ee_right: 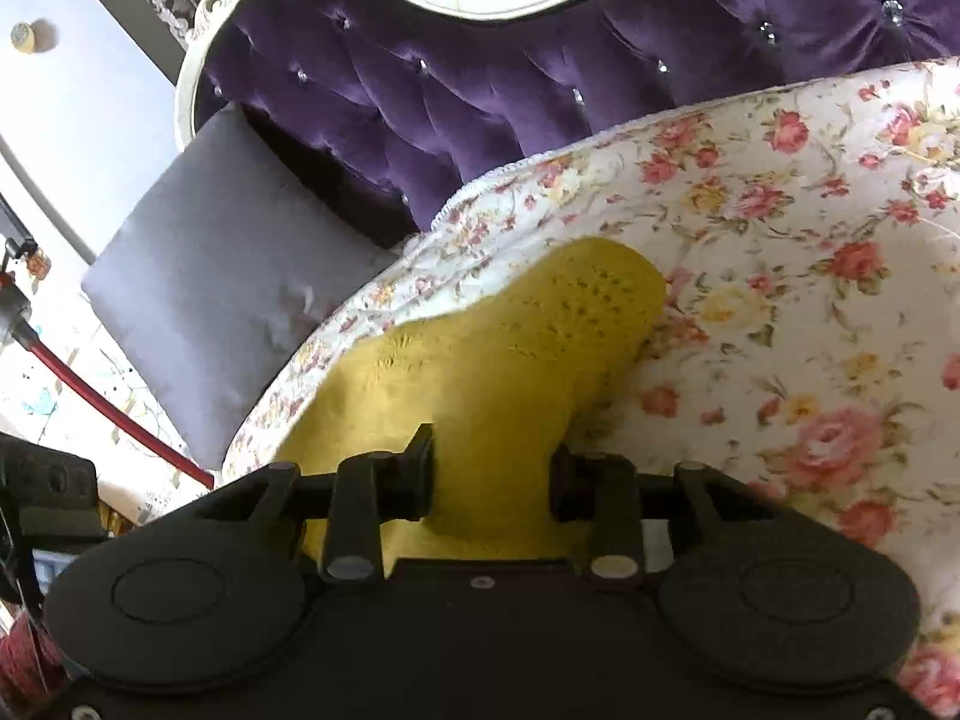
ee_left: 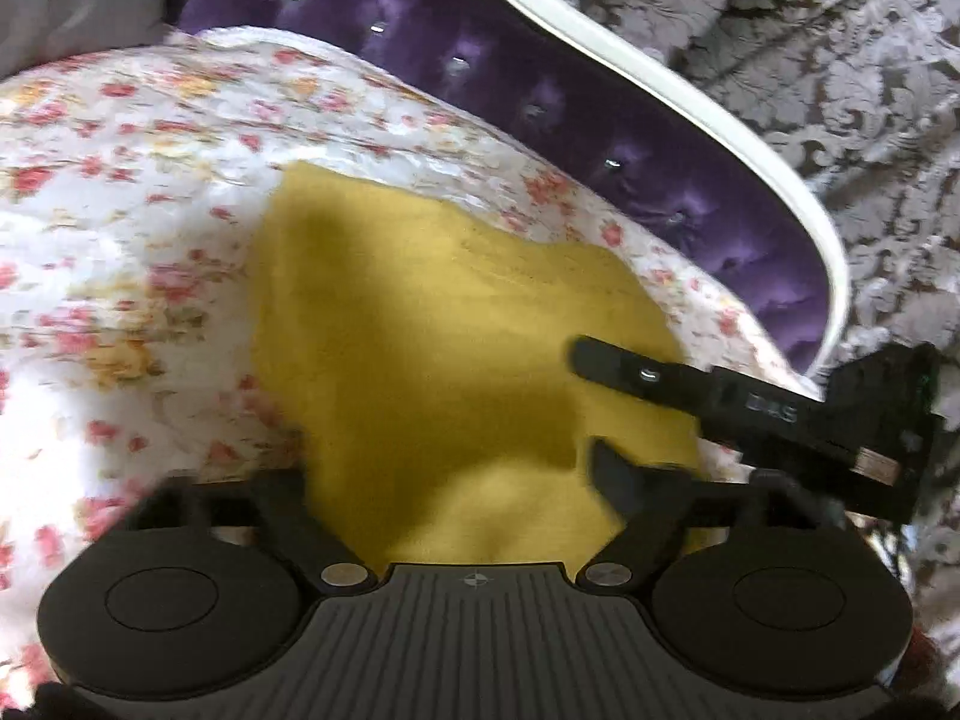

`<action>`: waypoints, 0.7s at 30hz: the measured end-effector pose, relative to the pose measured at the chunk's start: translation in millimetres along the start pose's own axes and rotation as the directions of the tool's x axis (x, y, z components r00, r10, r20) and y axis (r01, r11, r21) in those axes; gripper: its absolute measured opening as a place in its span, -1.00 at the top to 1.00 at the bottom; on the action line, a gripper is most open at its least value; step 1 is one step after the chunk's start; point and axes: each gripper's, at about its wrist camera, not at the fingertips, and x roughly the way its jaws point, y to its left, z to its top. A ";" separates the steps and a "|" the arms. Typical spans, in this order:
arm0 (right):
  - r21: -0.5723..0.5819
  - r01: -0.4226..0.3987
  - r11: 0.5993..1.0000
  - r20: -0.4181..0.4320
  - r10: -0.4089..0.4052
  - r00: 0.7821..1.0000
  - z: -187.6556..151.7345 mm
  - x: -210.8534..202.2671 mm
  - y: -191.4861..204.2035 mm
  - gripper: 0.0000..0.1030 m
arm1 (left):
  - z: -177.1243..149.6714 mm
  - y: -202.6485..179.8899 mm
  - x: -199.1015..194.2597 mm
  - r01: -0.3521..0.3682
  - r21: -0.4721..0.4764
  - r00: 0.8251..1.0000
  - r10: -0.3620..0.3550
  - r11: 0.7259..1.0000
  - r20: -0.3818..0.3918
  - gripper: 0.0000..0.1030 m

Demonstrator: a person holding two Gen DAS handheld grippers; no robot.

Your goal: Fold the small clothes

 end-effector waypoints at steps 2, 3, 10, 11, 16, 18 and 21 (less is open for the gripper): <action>-0.011 0.026 1.000 0.003 -0.026 1.000 -1.0 -6.4 3.3 0.18 | -0.7 1.4 -4.9 -0.028 0.024 1.000 0.028 0.999 -0.008 0.31; -0.016 0.041 0.999 0.001 -0.041 0.999 -1.4 -9.8 5.9 0.20 | -1.2 3.3 -8.0 -0.006 0.014 1.000 0.007 1.000 -0.019 0.42; -0.011 0.106 0.994 -0.038 -0.106 0.994 -13.7 -51.1 16.2 0.24 | -22.5 -20.4 -31.7 0.086 0.015 0.994 -0.085 0.996 -0.062 0.51; -0.008 0.115 0.993 -0.043 -0.116 0.992 -17.2 -57.1 15.6 0.24 | -27.4 -24.9 -34.0 0.098 0.017 0.993 -0.097 0.995 -0.074 0.51; 0.017 0.138 0.990 -0.064 -0.136 0.989 -41.2 -94.0 10.8 0.24 | -61.5 -46.8 -44.6 0.137 0.028 0.983 -0.133 0.990 -0.123 0.51; 0.026 0.141 0.990 -0.079 -0.139 0.987 -51.3 -106.1 10.7 0.24 | -77.5 -54.6 -49.9 0.156 0.031 0.978 -0.150 0.987 -0.146 0.51; 0.029 0.135 0.990 -0.093 -0.131 0.987 -65.0 -124.3 11.9 0.23 | -98.8 -59.2 -56.1 0.182 0.029 0.969 -0.174 0.983 -0.176 0.51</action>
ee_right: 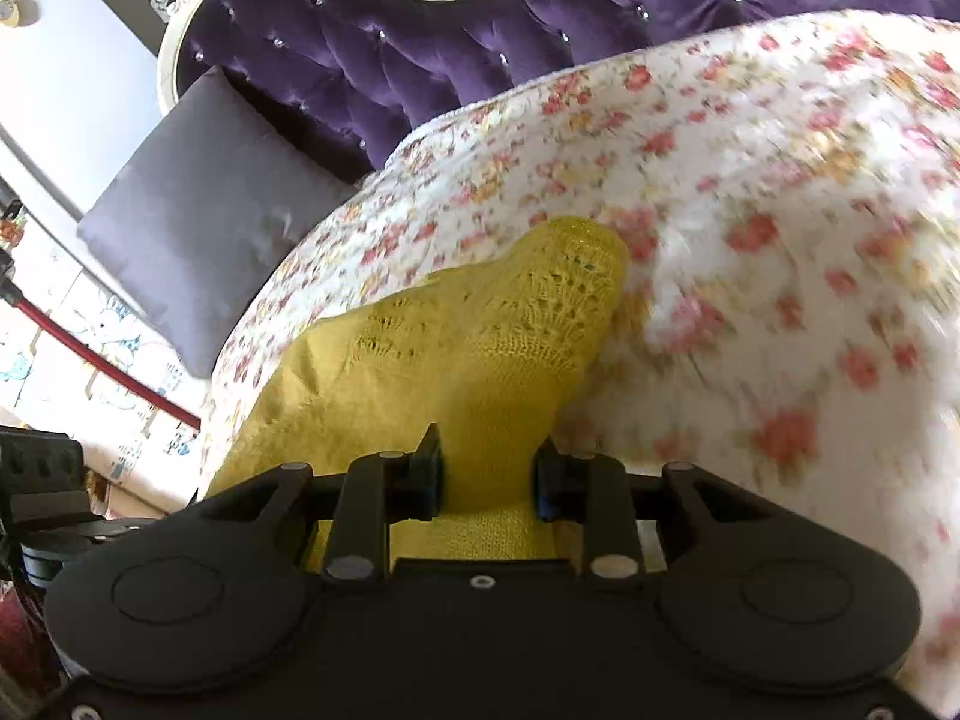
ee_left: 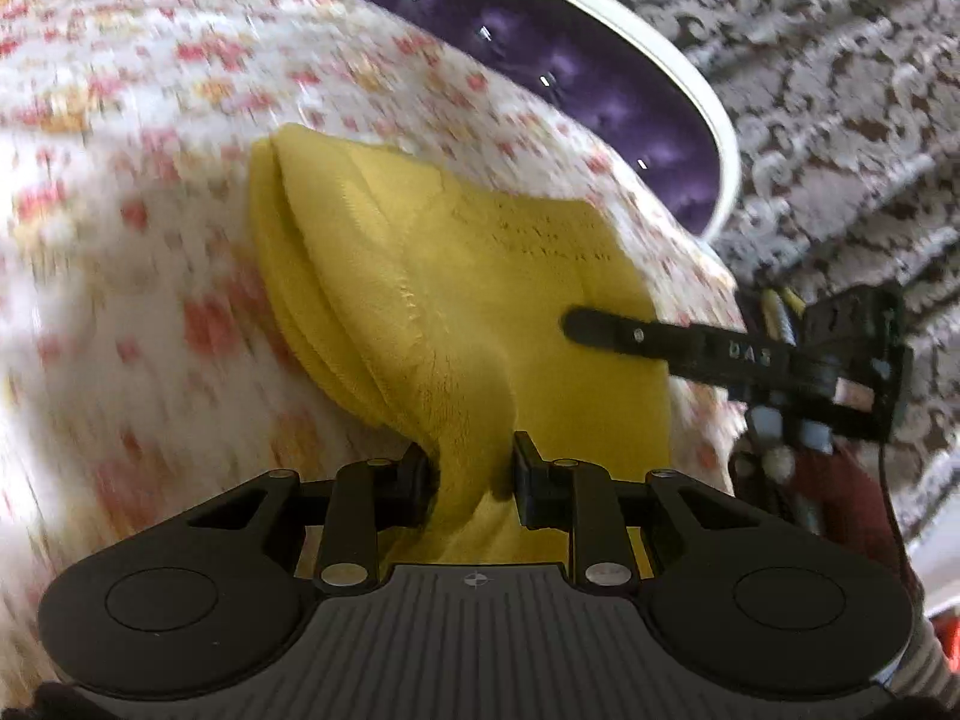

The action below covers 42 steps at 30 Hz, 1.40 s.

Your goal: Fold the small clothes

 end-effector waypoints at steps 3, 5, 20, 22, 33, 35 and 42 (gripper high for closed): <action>-0.035 0.032 0.999 0.004 -0.032 0.999 -12.0 -10.4 -0.4 0.17 | -16.8 0.9 -3.6 -0.039 -0.001 0.999 0.039 0.999 0.009 0.50; -0.060 0.075 0.995 0.022 -0.074 0.997 -17.6 -14.3 0.2 0.00 | -24.9 7.4 -7.8 -0.090 -0.019 0.995 0.090 0.996 0.033 0.46; -0.315 0.384 0.868 0.339 -0.275 0.900 -28.5 -48.8 58.4 -0.14 | -34.2 -49.9 -49.7 -0.459 0.263 0.862 0.354 0.849 0.363 0.33; -0.332 0.381 0.863 0.308 -0.283 0.908 -18.0 -31.8 58.4 0.25 | -22.5 -52.7 -34.2 -0.460 0.278 0.861 0.347 0.843 0.372 0.29; -0.294 0.433 0.852 0.277 -0.358 0.892 -6.3 0.1 35.1 0.35 | -10.0 -25.6 7.3 -0.489 0.257 0.862 0.417 0.834 0.288 0.19; -0.306 0.421 0.854 0.306 -0.331 0.893 -14.6 -13.9 46.2 0.31 | -16.1 -33.8 -1.9 -0.497 0.264 0.855 0.415 0.827 0.311 0.19; -0.389 0.400 0.830 0.252 -0.322 0.913 -73.1 -29.4 78.0 0.11 | -50.4 -42.7 -11.6 -0.492 0.238 0.857 0.418 0.838 0.300 0.18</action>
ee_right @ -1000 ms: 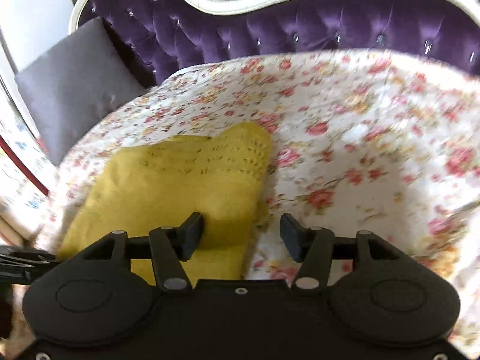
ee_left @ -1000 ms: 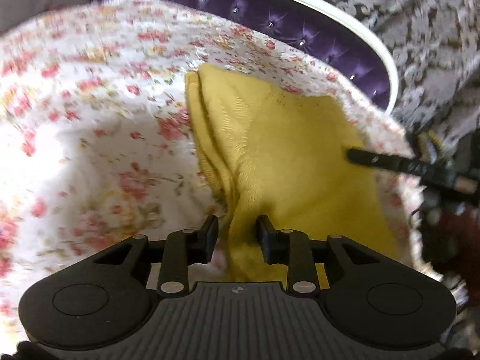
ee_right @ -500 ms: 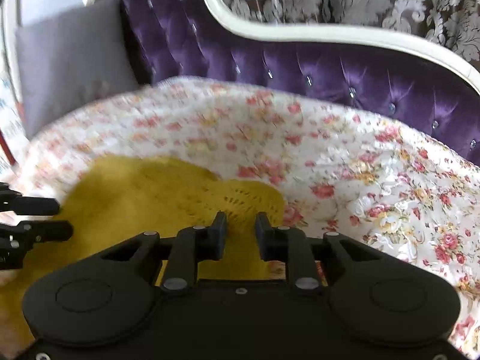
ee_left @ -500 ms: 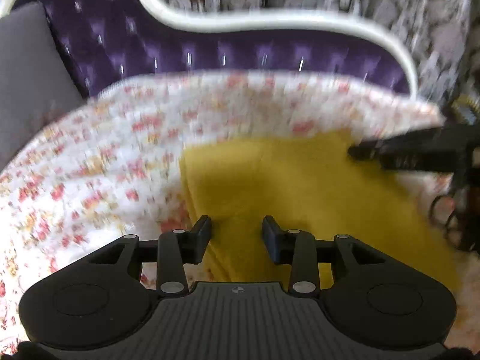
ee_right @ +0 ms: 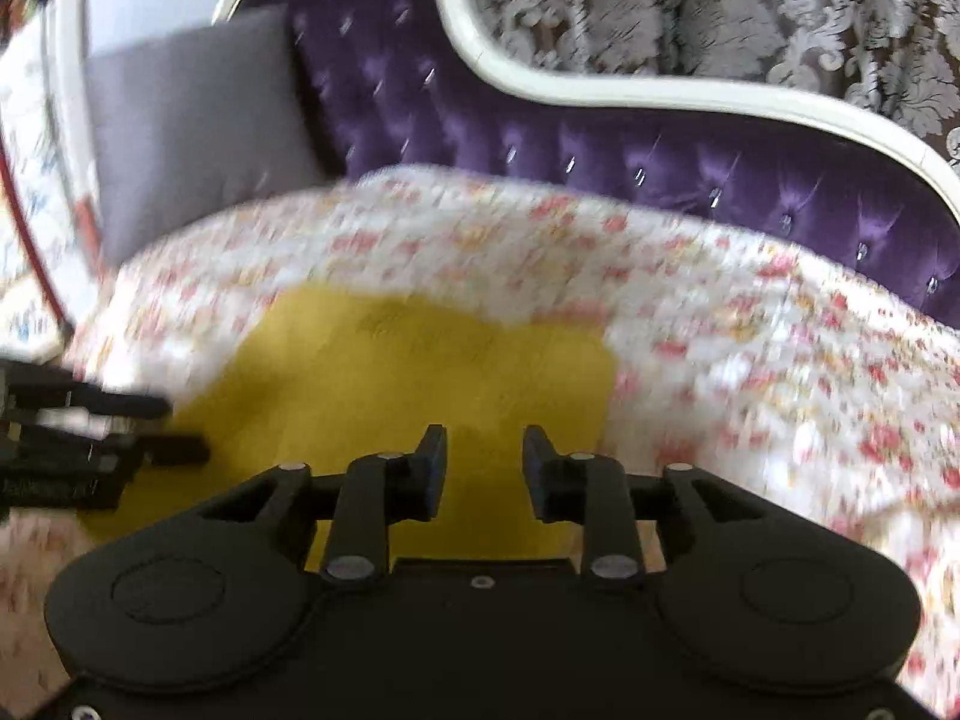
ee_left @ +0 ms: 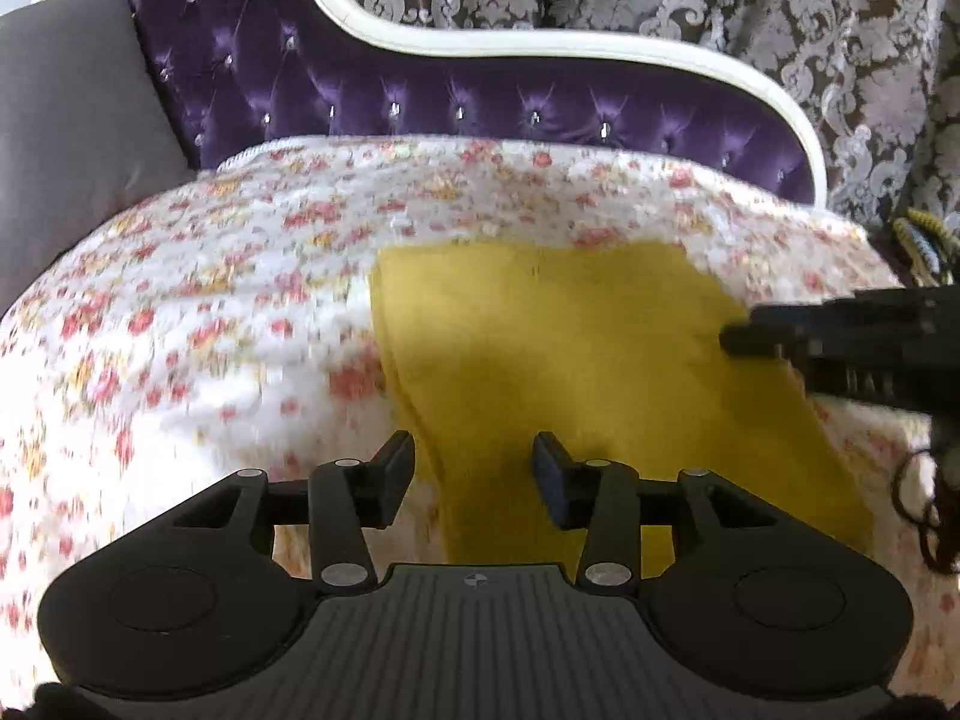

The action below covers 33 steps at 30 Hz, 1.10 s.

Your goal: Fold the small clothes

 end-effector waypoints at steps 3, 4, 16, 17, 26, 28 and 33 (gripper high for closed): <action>-0.073 0.032 0.997 -0.052 -0.036 0.998 -23.1 -4.7 17.7 -0.02 | -12.3 2.2 6.9 0.013 -0.039 0.999 -0.015 0.999 -0.051 0.14; -0.083 0.033 0.996 -0.065 -0.039 0.997 -28.5 -6.8 22.1 -0.03 | -15.7 4.3 8.4 0.021 -0.068 0.998 -0.025 0.997 -0.056 0.12; 0.032 -0.049 0.998 0.079 0.047 0.996 -18.8 -65.5 31.7 -0.99 | -12.1 1.5 -32.4 -0.077 -0.148 0.997 0.080 0.986 0.009 0.11; 0.048 -0.059 0.997 0.085 0.054 0.995 -16.8 -67.9 31.6 -0.99 | -10.1 -0.1 -36.4 -0.093 -0.146 0.995 0.095 0.985 0.009 0.11; 0.092 -0.048 0.995 0.110 0.038 0.993 -7.6 -91.0 41.8 -0.99 | -4.3 -14.7 -58.4 -0.222 -0.135 0.975 0.221 0.966 -0.022 0.11; 0.089 -0.035 0.995 0.121 0.024 0.992 -7.6 -96.6 43.6 -0.99 | -5.8 -16.8 -63.7 -0.224 -0.138 0.974 0.223 0.965 -0.022 0.11; 0.091 0.017 0.996 0.142 -0.030 0.989 -11.8 -108.2 52.8 -0.99 | -11.9 -23.2 -72.7 -0.209 -0.128 0.978 0.209 0.969 -0.018 0.11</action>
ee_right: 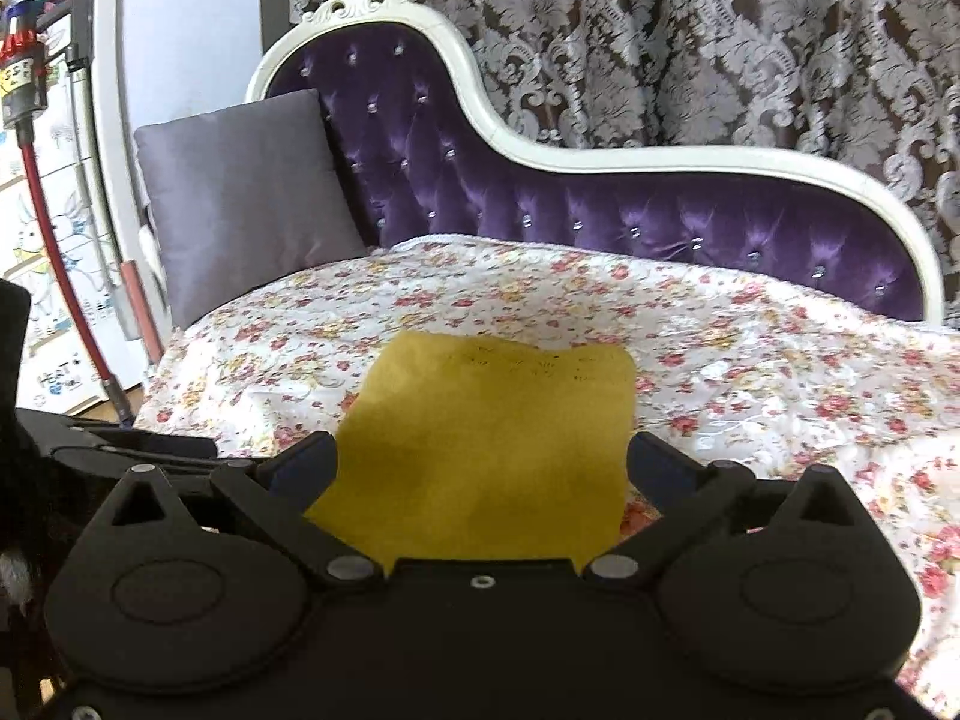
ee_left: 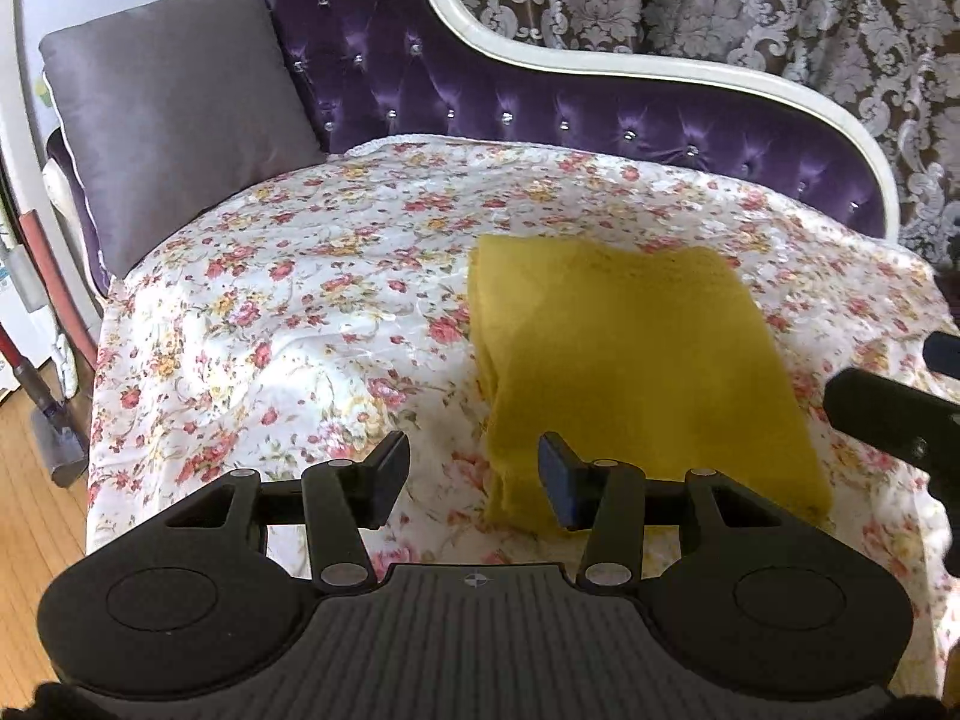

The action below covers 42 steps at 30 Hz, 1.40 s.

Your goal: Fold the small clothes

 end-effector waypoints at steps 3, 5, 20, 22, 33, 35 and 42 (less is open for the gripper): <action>-0.008 0.059 0.998 0.017 -0.059 0.998 -4.9 -6.2 5.8 -0.99 | -4.6 -3.0 -6.0 0.029 0.011 1.000 -0.029 1.000 -0.003 0.11; -0.016 0.082 0.996 0.009 -0.082 0.997 -7.9 -7.3 7.0 -0.98 | -7.7 -5.7 -9.2 0.035 0.010 0.999 -0.035 0.999 -0.004 0.11; 0.086 0.025 0.996 -0.086 -0.018 0.996 -24.8 -9.2 -5.7 -0.98 | -23.9 -16.4 -12.7 0.015 0.045 0.999 -0.013 0.999 -0.047 0.11; 0.091 0.021 0.996 -0.087 -0.013 0.996 -25.0 -9.2 -5.0 -0.98 | -25.4 -18.0 -13.1 0.015 0.052 0.999 -0.012 0.999 -0.051 0.11; 0.102 0.009 0.995 -0.089 0.000 0.996 -27.1 -17.0 -2.0 -0.98 | -36.5 -23.9 -26.5 0.026 0.074 0.998 -0.022 0.997 -0.065 0.11; 0.097 0.012 0.995 -0.089 -0.003 0.996 -28.3 -18.8 0.5 -0.98 | -38.6 -25.0 -29.1 0.026 0.079 0.998 -0.021 0.997 -0.063 0.11; 0.100 0.013 0.995 -0.077 -0.005 0.997 -31.5 -26.6 5.0 -0.98 | -46.5 -25.1 -35.3 0.032 0.074 0.997 -0.027 0.997 -0.069 0.11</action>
